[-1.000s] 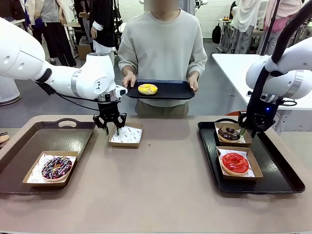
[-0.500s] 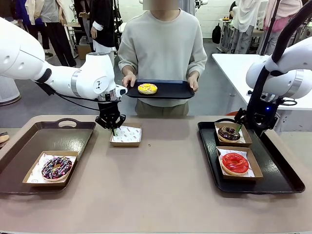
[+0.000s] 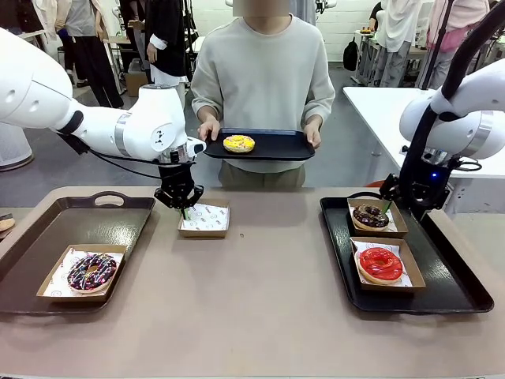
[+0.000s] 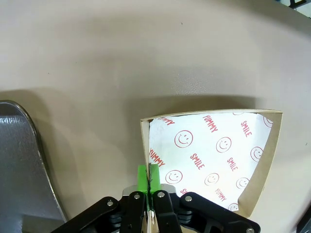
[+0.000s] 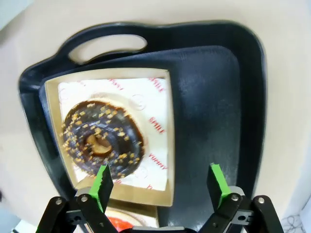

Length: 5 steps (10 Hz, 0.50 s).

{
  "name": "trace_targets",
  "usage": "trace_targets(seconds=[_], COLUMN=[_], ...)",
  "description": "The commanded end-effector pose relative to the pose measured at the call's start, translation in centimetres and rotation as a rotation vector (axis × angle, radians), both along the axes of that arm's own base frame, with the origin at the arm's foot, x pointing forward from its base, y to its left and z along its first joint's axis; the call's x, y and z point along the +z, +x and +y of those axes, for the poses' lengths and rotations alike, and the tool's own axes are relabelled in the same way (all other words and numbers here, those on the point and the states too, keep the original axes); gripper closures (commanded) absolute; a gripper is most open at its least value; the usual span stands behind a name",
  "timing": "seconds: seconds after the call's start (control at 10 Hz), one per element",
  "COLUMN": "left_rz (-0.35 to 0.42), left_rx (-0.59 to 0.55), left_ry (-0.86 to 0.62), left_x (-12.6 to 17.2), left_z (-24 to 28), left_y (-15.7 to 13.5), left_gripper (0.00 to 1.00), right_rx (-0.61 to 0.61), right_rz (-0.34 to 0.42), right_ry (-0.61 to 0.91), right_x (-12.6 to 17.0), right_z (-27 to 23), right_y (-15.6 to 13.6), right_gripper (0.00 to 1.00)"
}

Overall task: Individually package the donuts and arrange them on the tray.
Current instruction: Place the picked Paper togo box on the Handle tray while simultaneously picking up another Paper togo box from the table with the other hand.

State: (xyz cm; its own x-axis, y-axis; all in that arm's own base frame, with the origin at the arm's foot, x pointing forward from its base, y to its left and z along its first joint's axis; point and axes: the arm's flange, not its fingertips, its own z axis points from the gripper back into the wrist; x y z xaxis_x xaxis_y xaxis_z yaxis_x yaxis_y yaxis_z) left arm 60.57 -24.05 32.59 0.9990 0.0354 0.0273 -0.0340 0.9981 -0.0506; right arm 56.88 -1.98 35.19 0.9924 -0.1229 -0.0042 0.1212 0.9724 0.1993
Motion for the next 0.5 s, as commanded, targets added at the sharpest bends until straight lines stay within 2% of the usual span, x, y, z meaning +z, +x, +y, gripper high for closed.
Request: trace_targets(seconds=[0.0, 0.2, 0.4], left_rz=[0.026, 0.018, -0.006], left_rx=[-0.01, -0.041, -0.053], left_ry=[-0.036, -0.061, -0.066], left_x=[2.2, 7.2, 11.4], left_z=[0.5, 0.8, 0.6], left_y=[-0.2, -0.2, 0.0], left_gripper=[1.0, 1.0, 1.0], right_rx=[0.068, 0.09, 0.047], right_rz=[-0.027, -0.098, -0.188], right_ry=[0.202, 0.462, 0.649], right_x=[3.4, 7.8, 10.5], right_z=[-0.4, -4.1, -9.4], right_y=[-2.8, -7.1, -9.8], right_gripper=[0.0, 0.0, 0.0])
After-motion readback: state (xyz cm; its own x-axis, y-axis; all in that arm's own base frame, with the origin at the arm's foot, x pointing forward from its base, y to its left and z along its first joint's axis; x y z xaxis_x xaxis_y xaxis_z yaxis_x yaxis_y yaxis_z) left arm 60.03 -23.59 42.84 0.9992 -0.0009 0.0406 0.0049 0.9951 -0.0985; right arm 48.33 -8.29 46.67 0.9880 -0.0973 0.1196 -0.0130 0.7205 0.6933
